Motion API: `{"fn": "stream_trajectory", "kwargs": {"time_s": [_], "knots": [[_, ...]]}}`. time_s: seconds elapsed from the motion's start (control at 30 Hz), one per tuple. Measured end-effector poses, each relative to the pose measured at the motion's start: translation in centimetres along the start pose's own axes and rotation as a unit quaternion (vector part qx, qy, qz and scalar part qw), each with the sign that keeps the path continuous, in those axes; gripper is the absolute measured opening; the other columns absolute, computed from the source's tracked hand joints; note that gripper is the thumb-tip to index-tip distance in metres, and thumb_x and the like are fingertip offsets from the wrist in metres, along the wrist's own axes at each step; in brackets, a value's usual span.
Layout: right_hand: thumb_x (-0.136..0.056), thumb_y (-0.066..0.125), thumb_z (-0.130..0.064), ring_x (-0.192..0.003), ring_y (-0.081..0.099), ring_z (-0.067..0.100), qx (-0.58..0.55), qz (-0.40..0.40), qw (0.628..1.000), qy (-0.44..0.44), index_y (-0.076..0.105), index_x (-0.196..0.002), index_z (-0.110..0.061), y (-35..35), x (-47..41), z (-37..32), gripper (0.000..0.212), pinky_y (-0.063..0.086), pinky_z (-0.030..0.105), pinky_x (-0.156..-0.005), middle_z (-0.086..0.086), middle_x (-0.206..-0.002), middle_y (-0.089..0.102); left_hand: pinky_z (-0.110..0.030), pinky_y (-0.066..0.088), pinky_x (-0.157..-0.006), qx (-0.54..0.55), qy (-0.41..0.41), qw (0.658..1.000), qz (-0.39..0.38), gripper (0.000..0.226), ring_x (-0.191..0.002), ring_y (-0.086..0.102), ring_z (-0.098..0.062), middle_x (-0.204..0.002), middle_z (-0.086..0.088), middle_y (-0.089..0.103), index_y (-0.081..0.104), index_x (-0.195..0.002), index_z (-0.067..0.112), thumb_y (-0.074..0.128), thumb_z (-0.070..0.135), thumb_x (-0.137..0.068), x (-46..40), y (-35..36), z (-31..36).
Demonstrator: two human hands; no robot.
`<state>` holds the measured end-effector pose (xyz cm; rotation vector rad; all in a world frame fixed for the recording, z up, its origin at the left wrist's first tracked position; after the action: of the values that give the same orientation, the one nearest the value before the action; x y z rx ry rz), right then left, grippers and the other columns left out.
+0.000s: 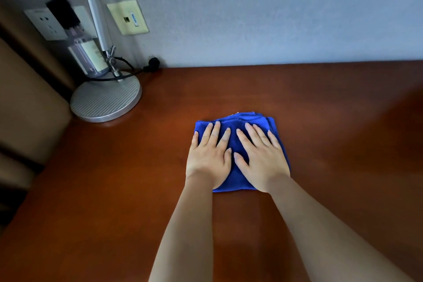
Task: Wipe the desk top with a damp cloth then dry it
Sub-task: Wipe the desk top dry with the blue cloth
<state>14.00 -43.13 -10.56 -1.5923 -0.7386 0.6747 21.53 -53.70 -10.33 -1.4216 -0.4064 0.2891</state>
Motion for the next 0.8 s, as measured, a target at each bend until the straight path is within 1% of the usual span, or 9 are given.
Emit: {"fn": "stream_trajectory", "kwargs": {"time_s": [0.23,0.47,0.53,0.6,0.63,0.7,0.8], "knots": [[-0.076,-0.008,-0.057,-0.148,0.001,0.013,-0.004,0.002,1.0,-0.003,0.014,-0.153,-0.027,0.1,-7.7,1.9,0.086,-0.004,0.037,-0.119,-0.002,-0.162,0.006,-0.04,-0.008,-0.12,-0.003,-0.011,1.0,0.007,0.054,-0.148,-0.014,-0.015,-0.162,0.002,-0.01,-0.002,-0.154,0.029,0.013,0.04,-0.103,-7.5,-0.9,-1.4],[-0.073,-0.009,-0.059,-0.148,0.001,0.013,-0.012,0.002,1.0,-0.014,0.015,-0.153,-0.027,0.0,-14.0,3.3,0.089,-0.004,0.037,-0.12,-0.002,-0.162,0.006,-0.04,-0.007,-0.12,0.003,-0.027,1.0,0.001,0.054,-0.148,-0.014,-0.015,-0.162,0.002,-0.01,-0.001,-0.154,0.029,0.015,0.039,-0.103,-13.3,-1.8,-2.6],[-0.08,-0.003,-0.059,-0.148,-0.001,0.013,-0.007,-0.002,1.0,-0.017,0.013,-0.153,-0.027,-0.1,-14.8,3.4,0.082,-0.004,0.037,-0.12,-0.002,-0.162,0.005,-0.04,-0.007,-0.12,0.004,-0.03,1.0,-0.001,0.054,-0.148,-0.014,-0.015,-0.162,0.002,-0.01,-0.001,-0.154,0.028,0.014,0.039,-0.103,-14.0,-1.9,-2.8],[-0.094,0.013,-0.056,-0.148,-0.002,0.013,0.003,-0.01,1.0,-0.018,0.011,-0.154,-0.026,-0.1,-15.1,3.6,0.066,-0.005,0.037,-0.12,-0.002,-0.162,0.003,-0.04,-0.006,-0.121,0.002,-0.028,1.0,-0.002,0.054,-0.148,-0.013,-0.015,-0.162,0.001,-0.009,-0.001,-0.154,0.028,0.014,0.039,-0.103,-14.2,-2.0,-2.8],[-0.098,0.019,-0.052,-0.148,-0.003,0.013,0.006,-0.013,1.0,-0.019,0.011,-0.154,-0.026,-0.2,-15.0,3.5,0.062,-0.005,0.037,-0.12,-0.002,-0.162,0.002,-0.04,-0.006,-0.12,0.003,-0.028,1.0,-0.003,0.054,-0.148,-0.013,-0.015,-0.162,0.001,-0.009,-0.001,-0.155,0.027,0.014,0.039,-0.103,-13.9,-2.0,-2.8],[-0.099,0.023,-0.05,-0.148,-0.002,0.013,0.009,-0.012,1.0,-0.02,0.011,-0.154,-0.026,-0.3,-14.3,3.5,0.061,-0.004,0.037,-0.12,-0.001,-0.162,0.003,-0.04,-0.007,-0.12,0.004,-0.03,1.0,-0.005,0.054,-0.148,-0.014,-0.016,-0.162,0.0,-0.009,-0.001,-0.155,0.026,0.013,0.039,-0.104,-13.2,-1.9,-2.6],[-0.1,0.022,-0.05,-0.148,-0.002,0.013,0.012,-0.013,1.0,-0.022,0.011,-0.154,-0.026,-0.3,-12.6,3.1,0.06,-0.004,0.036,-0.12,-0.001,-0.162,0.003,-0.04,-0.007,-0.12,0.003,-0.028,1.0,-0.006,0.055,-0.148,-0.014,-0.017,-0.162,-0.001,-0.009,-0.001,-0.154,0.025,0.013,0.04,-0.104,-11.6,-1.7,-2.4]]}}
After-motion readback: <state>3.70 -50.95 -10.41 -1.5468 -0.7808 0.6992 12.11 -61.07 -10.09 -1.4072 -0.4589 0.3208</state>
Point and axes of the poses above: each hand's wrist, its own x-axis away from the middle knuckle, its own y-axis out of the palm, z = x × y, the point moved 4 cm from there along -x, towards the middle knuckle
